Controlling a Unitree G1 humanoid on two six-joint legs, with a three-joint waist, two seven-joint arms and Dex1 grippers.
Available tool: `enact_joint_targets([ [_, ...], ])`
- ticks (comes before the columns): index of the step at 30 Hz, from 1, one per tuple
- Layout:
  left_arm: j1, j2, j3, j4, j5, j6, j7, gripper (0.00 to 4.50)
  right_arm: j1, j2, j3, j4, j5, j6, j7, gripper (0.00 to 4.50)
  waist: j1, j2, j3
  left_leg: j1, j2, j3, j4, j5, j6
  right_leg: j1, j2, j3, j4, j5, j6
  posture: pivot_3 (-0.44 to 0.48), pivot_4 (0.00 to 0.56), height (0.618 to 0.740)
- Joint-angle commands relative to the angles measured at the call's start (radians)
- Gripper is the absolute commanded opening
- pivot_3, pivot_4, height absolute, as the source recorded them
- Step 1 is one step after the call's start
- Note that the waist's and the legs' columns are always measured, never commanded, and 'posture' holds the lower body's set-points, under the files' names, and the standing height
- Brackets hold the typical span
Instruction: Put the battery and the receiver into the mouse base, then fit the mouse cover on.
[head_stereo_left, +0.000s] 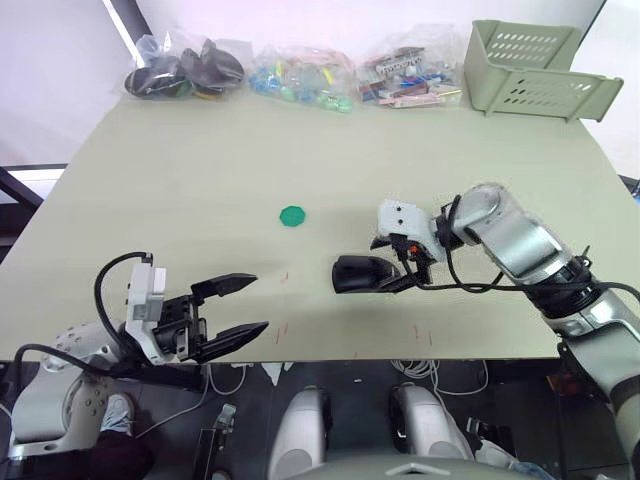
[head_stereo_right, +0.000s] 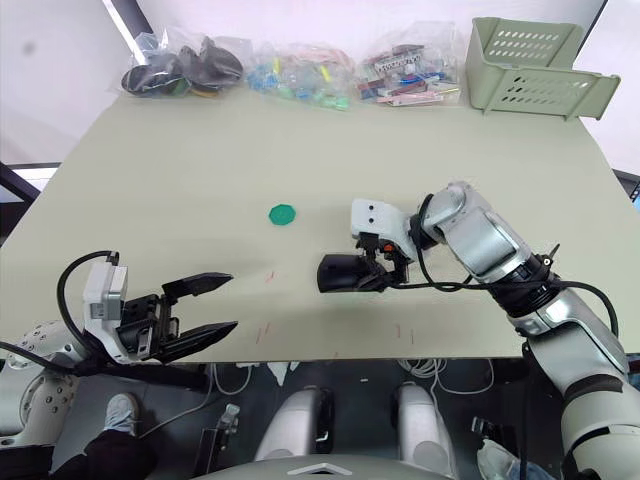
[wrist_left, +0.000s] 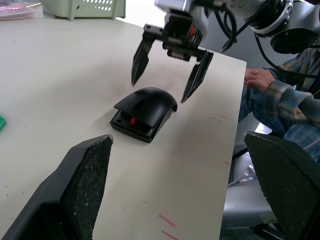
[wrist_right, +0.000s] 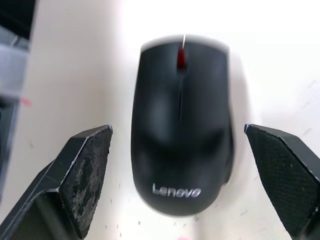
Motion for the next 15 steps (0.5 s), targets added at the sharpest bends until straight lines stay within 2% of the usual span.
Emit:
enact_joint_targets([
  [1, -0.001, 0.002, 0.008, -0.026, -0.006, -0.017, -0.001, 4.5, 0.017, 0.003, -0.08, -0.069, 0.056, 0.006, -0.024, 4.44, 0.0, 0.0, 0.0, 0.0, 0.0, 0.0, 0.0, 0.0, 0.0, 0.0, 0.0, 0.0, 0.0, 0.0, 0.0, 0.0, 0.15, 0.74],
  [4, -0.001, 0.002, 0.007, -0.027, -0.006, -0.018, 0.0, 4.5, 0.063, -0.012, -0.111, -0.104, 0.079, -0.024, -0.036, 4.44, 0.003, 0.0, 0.0, 0.0, 0.0, 0.0, 0.0, 0.0, 0.0, 0.0, 0.0, 0.0, 0.0, 0.0, 0.0, 0.0, 0.15, 0.74],
  [7, 0.0, 0.0, 0.006, -0.029, -0.007, -0.019, 0.002, 4.5, 0.189, -0.04, -0.185, -0.154, 0.104, -0.082, -0.077, 4.44, 0.008, -0.001, 0.0, 0.0, 0.0, 0.0, 0.0, 0.0, 0.0, 0.0, 0.0, 0.0, 0.0, 0.0, 0.0, 0.0, 0.15, 0.74],
  [12, -0.003, -0.002, 0.001, -0.025, -0.007, -0.022, 0.002, 4.5, 0.354, -0.029, -0.268, -0.189, 0.142, -0.193, -0.135, 4.44, 0.007, -0.001, 0.0, -0.001, -0.001, 0.001, 0.0, 0.0, 0.0, 0.0, 0.0, 0.001, -0.001, 0.0, 0.0, 0.0, 0.15, 0.74],
  [15, -0.011, -0.002, -0.006, -0.019, -0.005, -0.022, 0.001, 4.5, 0.392, -0.007, -0.298, -0.178, 0.181, -0.191, -0.157, 4.44, -0.001, -0.001, 0.0, 0.001, 0.0, 0.001, 0.0, 0.0, 0.0, 0.0, 0.0, 0.001, 0.0, 0.0, 0.0, 0.0, 0.15, 0.74],
])
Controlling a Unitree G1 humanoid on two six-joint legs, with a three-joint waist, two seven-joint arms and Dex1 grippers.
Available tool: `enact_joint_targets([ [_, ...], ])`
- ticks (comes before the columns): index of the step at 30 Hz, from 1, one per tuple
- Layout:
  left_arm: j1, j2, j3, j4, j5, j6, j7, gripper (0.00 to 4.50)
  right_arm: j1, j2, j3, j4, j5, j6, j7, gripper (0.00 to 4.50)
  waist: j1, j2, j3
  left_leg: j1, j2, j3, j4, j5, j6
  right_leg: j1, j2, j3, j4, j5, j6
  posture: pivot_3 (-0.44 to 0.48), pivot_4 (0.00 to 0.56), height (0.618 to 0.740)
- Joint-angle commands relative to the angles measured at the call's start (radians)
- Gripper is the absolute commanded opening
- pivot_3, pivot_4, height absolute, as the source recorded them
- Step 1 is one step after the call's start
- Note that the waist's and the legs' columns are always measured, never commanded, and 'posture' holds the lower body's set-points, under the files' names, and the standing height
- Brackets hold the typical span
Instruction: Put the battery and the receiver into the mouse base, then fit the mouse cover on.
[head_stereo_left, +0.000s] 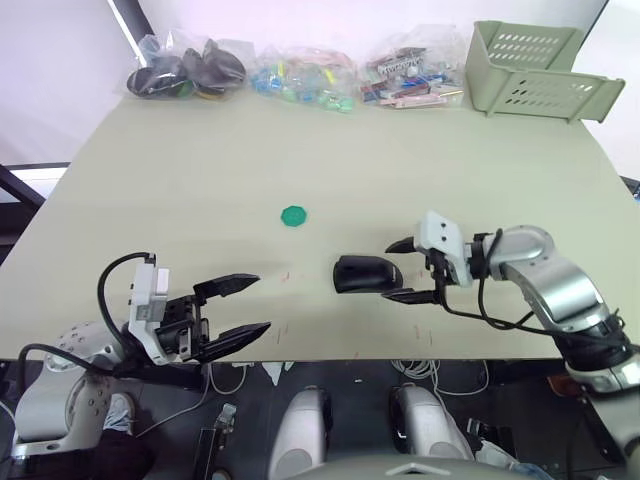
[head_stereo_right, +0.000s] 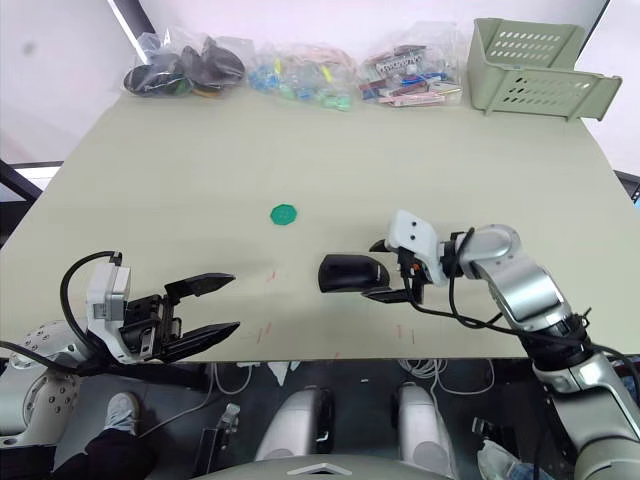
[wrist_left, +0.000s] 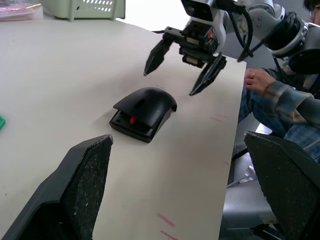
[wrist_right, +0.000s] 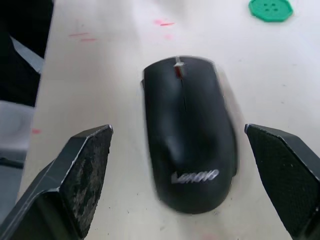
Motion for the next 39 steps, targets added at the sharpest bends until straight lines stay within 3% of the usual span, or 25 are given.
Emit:
enact_joint_targets([
  [1, -0.013, 0.0, 0.001, -0.017, -0.006, -0.014, -0.002, 4.5, 0.004, 0.016, -0.057, -0.023, 0.055, -0.019, -0.019, 4.44, -0.004, 0.0, 0.0, 0.001, 0.0, 0.0, 0.0, 0.0, 0.0, 0.0, 0.001, 0.0, 0.0, 0.0, 0.0, 0.0, 0.15, 0.74],
  [39, -0.044, 0.011, -0.018, -0.002, 0.006, -0.018, -0.022, 4.5, -0.014, 0.025, 0.029, 0.155, -0.038, -0.168, -0.024, 4.44, 0.0, 0.0, 0.0, 0.0, 0.0, -0.001, 0.0, 0.001, -0.001, 0.0, 0.001, 0.0, 0.001, 0.0, 0.0, 0.0, 0.15, 0.74],
])
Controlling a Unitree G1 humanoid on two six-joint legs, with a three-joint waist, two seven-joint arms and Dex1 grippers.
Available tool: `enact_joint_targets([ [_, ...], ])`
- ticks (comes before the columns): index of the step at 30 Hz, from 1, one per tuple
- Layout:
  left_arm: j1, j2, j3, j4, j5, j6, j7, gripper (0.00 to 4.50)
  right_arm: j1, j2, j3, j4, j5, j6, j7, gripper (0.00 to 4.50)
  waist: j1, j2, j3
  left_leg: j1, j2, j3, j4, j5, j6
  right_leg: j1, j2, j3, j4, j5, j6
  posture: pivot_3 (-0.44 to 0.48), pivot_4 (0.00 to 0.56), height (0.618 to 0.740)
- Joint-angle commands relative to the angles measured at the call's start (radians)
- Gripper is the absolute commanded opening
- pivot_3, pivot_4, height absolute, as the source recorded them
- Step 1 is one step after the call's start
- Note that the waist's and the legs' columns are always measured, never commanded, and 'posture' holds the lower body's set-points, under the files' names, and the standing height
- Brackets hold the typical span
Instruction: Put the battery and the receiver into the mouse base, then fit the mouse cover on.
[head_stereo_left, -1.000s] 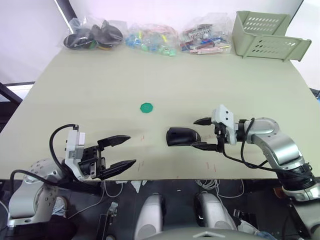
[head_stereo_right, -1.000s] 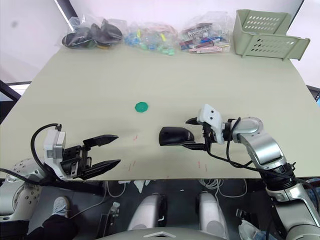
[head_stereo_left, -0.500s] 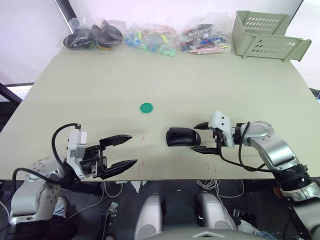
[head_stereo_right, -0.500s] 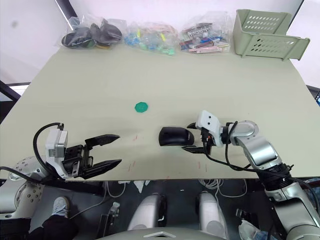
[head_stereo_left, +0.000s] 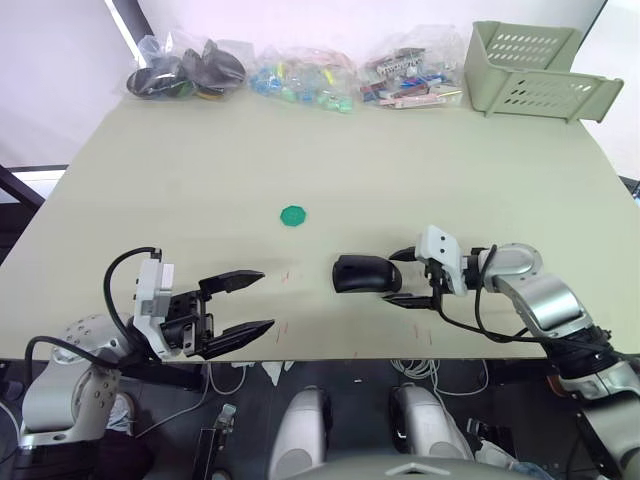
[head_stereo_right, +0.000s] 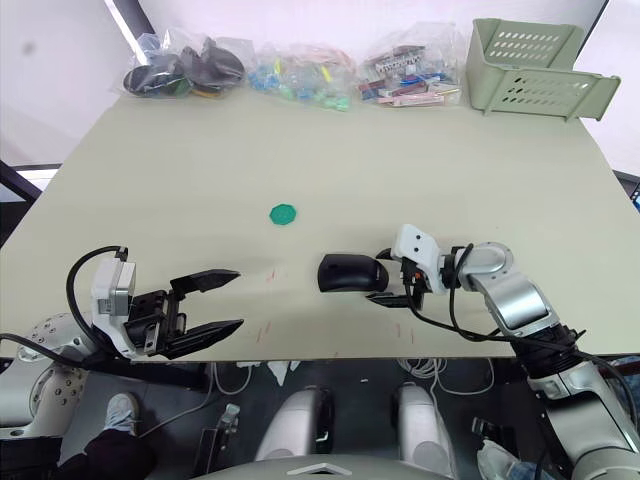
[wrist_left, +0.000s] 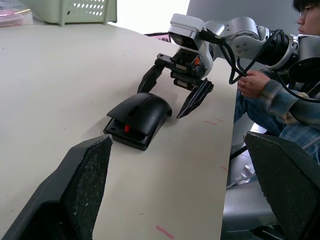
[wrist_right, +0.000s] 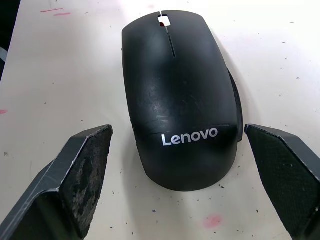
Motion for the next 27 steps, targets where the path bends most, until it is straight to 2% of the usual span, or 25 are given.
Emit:
enact_joint_targets([
  [1, -0.004, 0.01, 0.003, -0.016, 0.003, -0.015, -0.006, 4.5, -0.024, -0.004, -0.014, -0.022, 0.004, -0.021, 0.007, 4.44, 0.0, 0.0, 0.0, 0.0, 0.0, 0.0, 0.0, 0.0, 0.0, 0.0, 0.0, 0.0, 0.0, 0.0, 0.0, 0.0, 0.15, 0.74],
  [18, -0.001, 0.004, -0.003, -0.019, 0.012, -0.022, -0.004, 4.5, -0.035, -0.002, -0.009, -0.017, -0.004, -0.023, 0.01, 4.44, 0.0, 0.0, 0.0, 0.0, 0.0, 0.0, 0.0, 0.0, 0.0, 0.0, 0.0, 0.0, 0.0, 0.0, 0.0, 0.0, 0.15, 0.74],
  [20, -0.001, 0.004, -0.003, -0.02, 0.011, -0.022, -0.003, 4.5, -0.035, -0.003, -0.008, -0.015, -0.005, -0.024, 0.011, 3.93, 0.0, 0.0, 0.0, 0.0, 0.0, 0.0, 0.0, 0.0, 0.0, 0.0, 0.0, 0.0, 0.0, 0.0, 0.0, 0.0, 0.15, 0.74],
  [21, 0.0, 0.004, -0.003, -0.021, 0.011, -0.022, -0.003, 4.5, -0.035, -0.003, -0.007, -0.016, -0.006, -0.024, 0.011, 3.88, 0.0, 0.0, 0.0, 0.0, 0.0, 0.0, 0.0, 0.0, 0.0, 0.0, 0.0, 0.0, 0.0, 0.0, 0.0, 0.0, 0.15, 0.74],
  [22, 0.0, 0.004, -0.003, -0.022, 0.012, -0.022, -0.002, 4.5, -0.035, -0.003, -0.006, -0.016, -0.008, -0.026, 0.01, 3.64, 0.0, 0.0, 0.0, 0.0, 0.0, 0.0, 0.0, 0.0, 0.0, 0.0, 0.0, 0.0, 0.0, 0.0, 0.0, 0.0, 0.15, 0.74],
  [27, -0.001, 0.005, -0.005, -0.023, 0.013, -0.021, -0.001, 4.5, -0.036, 0.002, -0.006, -0.014, -0.013, -0.03, 0.008, 3.64, 0.0, 0.0, 0.0, 0.0, 0.0, 0.0, 0.0, 0.0, 0.0, 0.0, 0.0, 0.0, 0.0, 0.0, 0.0, 0.0, 0.15, 0.74],
])
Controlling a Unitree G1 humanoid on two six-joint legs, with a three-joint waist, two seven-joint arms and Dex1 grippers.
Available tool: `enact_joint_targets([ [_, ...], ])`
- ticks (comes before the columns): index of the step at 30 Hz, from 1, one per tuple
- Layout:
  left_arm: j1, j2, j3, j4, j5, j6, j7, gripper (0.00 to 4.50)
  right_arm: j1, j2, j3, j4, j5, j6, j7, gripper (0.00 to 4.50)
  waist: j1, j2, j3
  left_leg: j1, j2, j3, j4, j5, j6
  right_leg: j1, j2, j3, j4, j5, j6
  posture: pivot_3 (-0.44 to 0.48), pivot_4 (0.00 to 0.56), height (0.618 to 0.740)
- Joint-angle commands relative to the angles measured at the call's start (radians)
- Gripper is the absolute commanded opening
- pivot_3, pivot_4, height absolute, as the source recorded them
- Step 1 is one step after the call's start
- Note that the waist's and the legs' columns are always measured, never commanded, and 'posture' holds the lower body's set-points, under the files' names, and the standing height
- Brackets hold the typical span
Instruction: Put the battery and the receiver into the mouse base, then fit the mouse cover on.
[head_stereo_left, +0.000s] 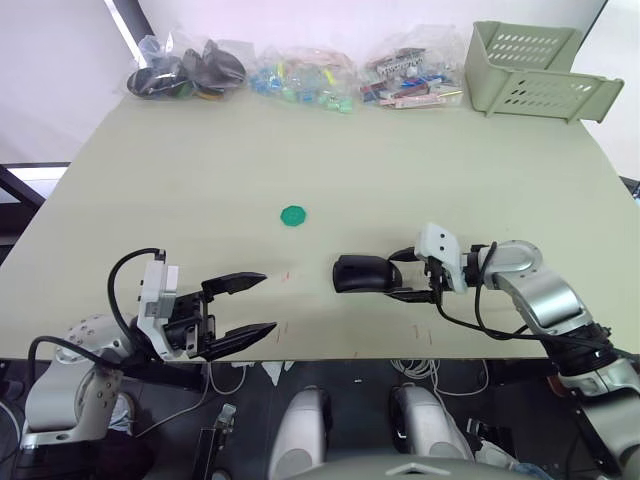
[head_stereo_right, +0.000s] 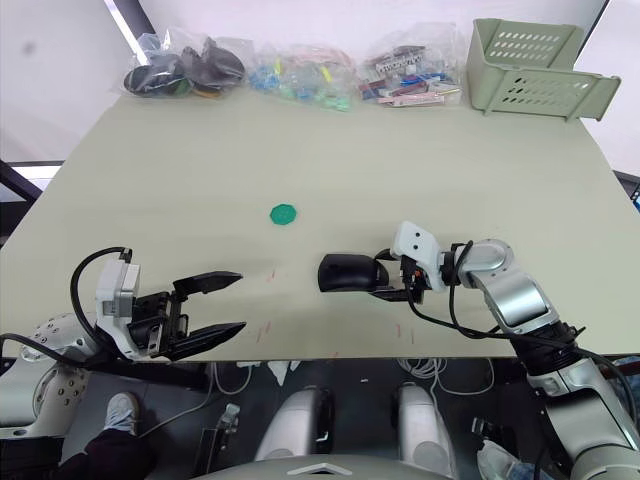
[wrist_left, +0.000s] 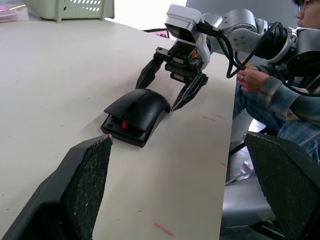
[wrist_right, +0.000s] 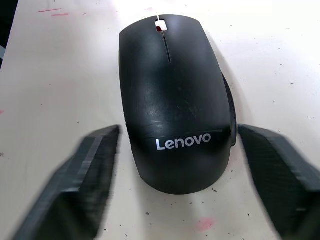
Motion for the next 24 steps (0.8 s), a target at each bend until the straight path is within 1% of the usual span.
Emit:
enact_joint_targets([
  [1, -0.002, 0.005, 0.007, -0.022, -0.002, -0.013, 0.002, 4.5, -0.022, 0.003, -0.006, -0.015, 0.002, -0.022, 0.004, 3.64, 0.0, 0.0, 0.0, 0.0, 0.0, 0.0, 0.0, 0.0, 0.0, 0.0, 0.0, 0.0, 0.0, 0.0, 0.0, 0.0, 0.15, 0.74],
  [7, -0.005, 0.005, 0.003, -0.022, -0.002, -0.013, 0.004, 4.5, -0.024, 0.007, -0.007, -0.012, -0.001, -0.023, 0.005, 3.64, 0.0, 0.0, 0.0, 0.0, 0.0, 0.0, 0.0, 0.0, 0.0, 0.0, 0.0, 0.0, 0.0, 0.0, 0.0, 0.0, 0.15, 0.74],
  [9, -0.006, 0.005, 0.002, -0.023, -0.002, -0.013, 0.006, 4.5, -0.023, 0.006, -0.008, -0.012, -0.002, -0.024, 0.007, 3.1, 0.0, 0.0, 0.0, 0.0, 0.0, 0.0, 0.0, 0.0, 0.0, 0.0, 0.0, 0.0, 0.0, 0.0, 0.0, 0.0, 0.15, 0.74],
  [11, -0.005, 0.006, 0.001, -0.024, -0.003, -0.014, 0.006, 4.5, -0.022, 0.006, -0.008, -0.012, -0.004, -0.026, 0.007, 2.41, 0.0, 0.0, 0.0, 0.0, 0.0, 0.0, 0.0, 0.0, 0.0, 0.0, 0.0, 0.0, 0.0, 0.0, 0.0, 0.0, 0.15, 0.74],
  [24, 0.01, -0.001, 0.004, -0.026, -0.001, -0.022, 0.012, 4.5, -0.04, -0.002, -0.013, -0.038, -0.009, -0.032, 0.013, 2.41, 0.0, 0.0, 0.0, 0.0, 0.0, 0.0, 0.0, 0.0, 0.0, 0.0, 0.0, 0.0, 0.0, 0.0, 0.0, 0.0, 0.15, 0.74],
])
